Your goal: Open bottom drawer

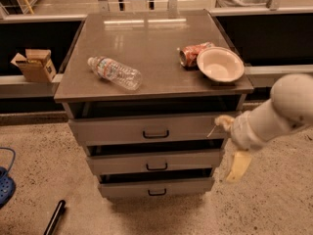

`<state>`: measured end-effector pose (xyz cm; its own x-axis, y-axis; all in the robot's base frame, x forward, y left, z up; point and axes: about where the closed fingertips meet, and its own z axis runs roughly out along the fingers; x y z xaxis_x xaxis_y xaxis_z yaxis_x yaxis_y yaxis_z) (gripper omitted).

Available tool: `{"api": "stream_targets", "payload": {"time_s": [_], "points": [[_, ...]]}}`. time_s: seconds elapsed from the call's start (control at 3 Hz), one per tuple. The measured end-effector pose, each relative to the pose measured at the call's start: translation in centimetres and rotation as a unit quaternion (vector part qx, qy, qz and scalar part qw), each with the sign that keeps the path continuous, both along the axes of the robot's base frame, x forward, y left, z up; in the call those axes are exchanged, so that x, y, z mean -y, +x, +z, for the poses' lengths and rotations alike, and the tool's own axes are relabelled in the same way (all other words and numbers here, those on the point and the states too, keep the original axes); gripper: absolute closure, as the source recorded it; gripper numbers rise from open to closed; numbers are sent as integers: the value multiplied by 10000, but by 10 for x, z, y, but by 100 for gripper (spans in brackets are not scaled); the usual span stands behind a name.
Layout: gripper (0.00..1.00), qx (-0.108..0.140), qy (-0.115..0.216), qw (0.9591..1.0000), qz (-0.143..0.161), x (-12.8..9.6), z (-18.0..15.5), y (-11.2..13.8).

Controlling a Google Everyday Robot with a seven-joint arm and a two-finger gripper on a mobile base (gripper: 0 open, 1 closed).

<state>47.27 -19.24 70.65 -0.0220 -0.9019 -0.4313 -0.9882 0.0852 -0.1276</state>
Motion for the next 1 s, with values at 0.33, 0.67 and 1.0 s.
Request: {"api": "stream_targets", "payload": {"time_s": [0.33, 0.67, 1.0], "points": [[0, -346, 448, 9983, 140, -15, -77, -10], [0, -447, 509, 9976, 150, -16, -90, -11], [0, -548, 544, 9967, 256, -18, -94, -13]]}}
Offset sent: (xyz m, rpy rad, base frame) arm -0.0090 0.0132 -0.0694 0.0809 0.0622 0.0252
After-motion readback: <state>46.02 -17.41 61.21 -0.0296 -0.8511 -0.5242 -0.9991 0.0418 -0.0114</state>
